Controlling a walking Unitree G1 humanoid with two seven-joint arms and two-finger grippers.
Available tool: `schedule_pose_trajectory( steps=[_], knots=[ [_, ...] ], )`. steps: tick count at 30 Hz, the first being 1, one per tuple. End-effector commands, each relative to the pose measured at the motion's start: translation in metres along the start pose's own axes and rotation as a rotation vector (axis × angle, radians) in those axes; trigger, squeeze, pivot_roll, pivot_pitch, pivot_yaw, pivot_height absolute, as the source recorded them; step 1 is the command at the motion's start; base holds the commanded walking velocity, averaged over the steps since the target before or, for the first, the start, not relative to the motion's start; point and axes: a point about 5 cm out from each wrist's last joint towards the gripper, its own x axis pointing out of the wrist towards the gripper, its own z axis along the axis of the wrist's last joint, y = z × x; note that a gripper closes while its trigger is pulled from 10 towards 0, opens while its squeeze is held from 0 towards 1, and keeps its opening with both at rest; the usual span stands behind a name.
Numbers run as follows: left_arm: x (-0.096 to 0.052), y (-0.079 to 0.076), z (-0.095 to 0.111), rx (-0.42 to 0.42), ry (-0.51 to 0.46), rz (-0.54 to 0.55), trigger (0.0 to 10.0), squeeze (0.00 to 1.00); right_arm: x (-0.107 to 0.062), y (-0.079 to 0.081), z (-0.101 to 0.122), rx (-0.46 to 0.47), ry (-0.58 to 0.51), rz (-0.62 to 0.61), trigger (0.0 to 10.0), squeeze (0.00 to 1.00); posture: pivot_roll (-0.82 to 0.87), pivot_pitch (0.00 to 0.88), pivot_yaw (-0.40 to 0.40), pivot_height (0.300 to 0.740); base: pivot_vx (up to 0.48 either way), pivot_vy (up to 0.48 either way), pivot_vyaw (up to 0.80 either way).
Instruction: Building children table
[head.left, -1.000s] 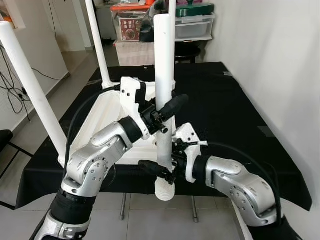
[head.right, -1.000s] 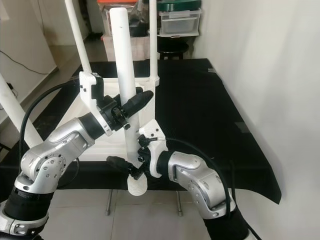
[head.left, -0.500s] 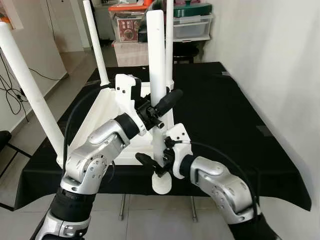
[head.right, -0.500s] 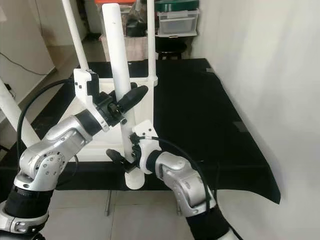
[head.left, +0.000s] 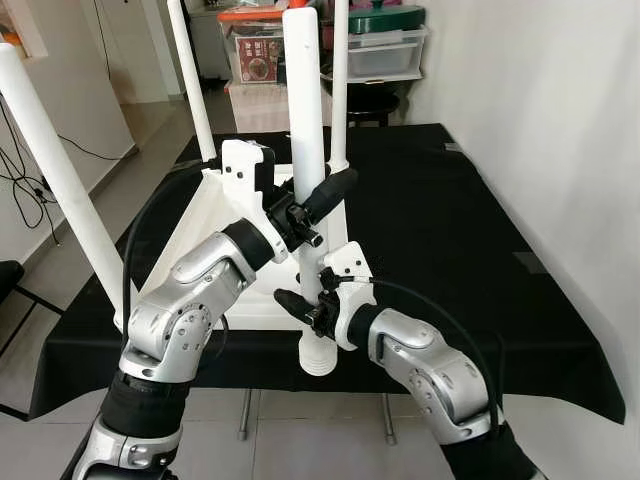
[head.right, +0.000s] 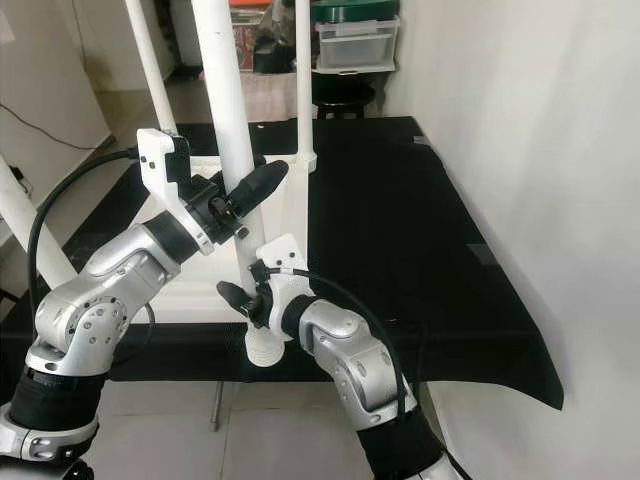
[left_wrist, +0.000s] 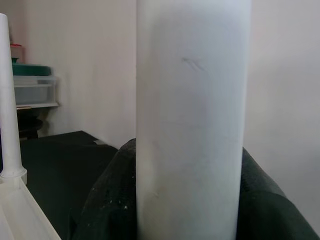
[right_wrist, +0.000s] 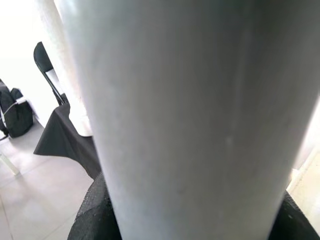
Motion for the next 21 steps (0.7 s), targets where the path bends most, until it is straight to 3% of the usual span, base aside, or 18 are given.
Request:
schedule_pose_trajectory(
  steps=[1,4,5,8,12,14,16,18,21],
  knots=[
    [0.008,-0.017,0.001,-0.042,-0.034,-0.083,0.0,0.0,0.005,0.0,0.009,0.028,-0.048,-0.014,0.0,0.0,-0.04,0.06,0.005,0.74,0.0,0.0,0.0],
    [0.008,-0.014,0.005,-0.066,-0.059,-0.056,0.7,0.0,0.005,-0.006,0.019,0.071,-0.118,-0.05,0.0,0.0,-0.04,0.059,0.005,0.74,0.0,0.0,0.0],
    [0.008,-0.012,0.007,-0.068,-0.066,-0.041,10.0,1.0,0.005,-0.008,0.022,0.081,-0.134,-0.063,0.0,0.0,-0.04,0.061,0.004,0.74,0.0,0.0,0.0],
    [0.005,-0.008,0.01,-0.066,-0.076,-0.02,10.0,1.0,0.004,-0.014,0.026,0.089,-0.163,-0.096,0.0,0.0,-0.04,0.062,0.003,0.74,0.0,0.0,0.0],
    [-0.009,0.008,0.03,-0.088,-0.157,0.077,10.0,1.0,-0.002,-0.036,0.039,0.11,-0.245,-0.215,0.0,0.0,-0.04,0.07,-0.001,0.74,0.0,0.0,0.0],
    [-0.011,0.009,0.032,-0.085,-0.163,0.087,10.0,1.0,-0.003,-0.04,0.041,0.111,-0.257,-0.235,0.0,0.0,-0.04,0.074,-0.004,0.74,0.0,0.0,0.0],
    [-0.014,0.01,0.034,-0.076,-0.165,0.098,10.0,1.0,-0.003,-0.044,0.043,0.112,-0.264,-0.255,0.0,0.0,-0.04,0.075,-0.005,0.74,0.0,0.0,0.0],
    [-0.03,0.012,0.042,-0.015,-0.159,0.144,10.0,1.0,-0.006,-0.067,0.048,0.07,-0.265,-0.374,0.0,0.0,-0.03,0.09,-0.017,0.74,0.0,0.0,0.0],
    [-0.034,0.012,0.043,0.0,-0.154,0.155,10.0,1.0,-0.007,-0.073,0.049,0.058,-0.264,-0.399,0.0,0.0,-0.03,0.09,-0.017,0.74,0.0,0.0,0.0]
  ],
)
